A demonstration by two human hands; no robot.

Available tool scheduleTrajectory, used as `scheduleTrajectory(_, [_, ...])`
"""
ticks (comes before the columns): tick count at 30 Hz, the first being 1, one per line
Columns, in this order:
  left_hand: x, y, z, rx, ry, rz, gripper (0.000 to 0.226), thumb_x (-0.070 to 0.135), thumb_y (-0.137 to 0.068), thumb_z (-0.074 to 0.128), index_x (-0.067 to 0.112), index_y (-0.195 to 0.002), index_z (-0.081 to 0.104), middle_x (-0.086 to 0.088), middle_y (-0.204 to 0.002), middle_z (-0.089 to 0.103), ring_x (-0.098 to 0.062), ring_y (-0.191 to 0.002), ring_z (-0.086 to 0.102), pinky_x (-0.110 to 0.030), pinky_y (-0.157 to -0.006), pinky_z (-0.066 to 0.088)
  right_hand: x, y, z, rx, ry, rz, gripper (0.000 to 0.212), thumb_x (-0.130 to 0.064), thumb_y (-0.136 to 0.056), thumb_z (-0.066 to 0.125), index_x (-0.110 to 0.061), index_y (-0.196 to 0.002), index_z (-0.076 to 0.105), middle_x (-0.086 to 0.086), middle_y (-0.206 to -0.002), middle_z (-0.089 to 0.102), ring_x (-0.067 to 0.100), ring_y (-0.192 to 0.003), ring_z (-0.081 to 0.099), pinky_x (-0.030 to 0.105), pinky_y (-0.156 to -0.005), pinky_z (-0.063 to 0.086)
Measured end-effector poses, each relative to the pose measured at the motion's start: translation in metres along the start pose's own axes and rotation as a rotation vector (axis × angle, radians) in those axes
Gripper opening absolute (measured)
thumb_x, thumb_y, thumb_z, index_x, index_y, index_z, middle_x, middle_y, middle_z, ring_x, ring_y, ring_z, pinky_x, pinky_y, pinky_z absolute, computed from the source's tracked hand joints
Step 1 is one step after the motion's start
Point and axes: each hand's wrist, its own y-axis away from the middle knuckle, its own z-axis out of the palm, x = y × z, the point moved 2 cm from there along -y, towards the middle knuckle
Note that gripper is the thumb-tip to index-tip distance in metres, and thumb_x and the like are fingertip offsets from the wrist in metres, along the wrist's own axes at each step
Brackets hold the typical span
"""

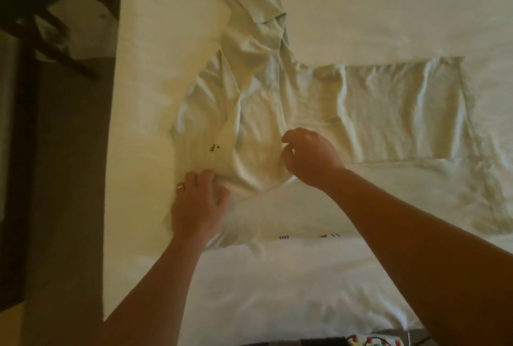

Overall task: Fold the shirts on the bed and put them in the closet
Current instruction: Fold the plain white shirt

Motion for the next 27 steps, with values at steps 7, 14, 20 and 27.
scheduleTrajectory(7, [-0.007, -0.032, -0.008, -0.127, 0.165, -0.145, 0.039, 0.062, -0.097, 0.040, 0.028, -0.115, 0.046, 0.001, -0.117, 0.060, -0.030, -0.109, 0.060, -0.041, -0.080, 0.044, -0.070, -0.087, -0.006, 0.078, -0.060, 0.069, 0.031, -0.025, -0.099, 0.048, -0.018, -0.125, 0.064, 0.003, -0.118, 0.068, 0.024, -0.105, 0.064, 0.039, -0.088, 0.054])
scheduleTrajectory(14, [-0.017, -0.033, 0.000, -0.051, 0.165, -0.104, 0.057, 0.063, -0.100, 0.031, 0.031, -0.147, 0.039, 0.004, -0.133, 0.062, -0.024, -0.114, 0.063, -0.039, -0.082, 0.051, -0.112, -0.151, 0.005, 0.152, -0.310, 0.314, 0.018, -0.030, -0.092, 0.060, -0.016, -0.104, 0.061, -0.004, -0.091, 0.062, 0.015, -0.082, 0.059, 0.030, -0.071, 0.048])
scheduleTrajectory(20, [-0.007, -0.032, 0.000, 0.095, 0.234, -0.089, 0.021, 0.036, -0.085, 0.073, 0.020, -0.091, 0.060, -0.004, -0.089, 0.060, -0.031, -0.079, 0.061, -0.039, -0.056, 0.051, -0.110, -0.150, -0.001, 0.182, -0.668, 0.488, 0.018, -0.016, -0.086, 0.070, -0.014, -0.073, 0.057, -0.002, -0.071, 0.056, 0.015, -0.070, 0.056, 0.027, -0.063, 0.049])
scheduleTrajectory(27, [0.015, -0.017, -0.019, 0.289, 0.276, 0.263, 0.006, 0.015, -0.075, 0.055, 0.020, -0.078, 0.054, -0.003, -0.082, 0.057, -0.031, -0.073, 0.055, -0.042, -0.065, 0.047, -0.053, -0.051, -0.020, 0.709, -1.101, 0.660, 0.016, -0.022, -0.091, 0.067, -0.015, -0.079, 0.060, 0.001, -0.061, 0.056, 0.013, -0.052, 0.050, 0.027, -0.050, 0.043])
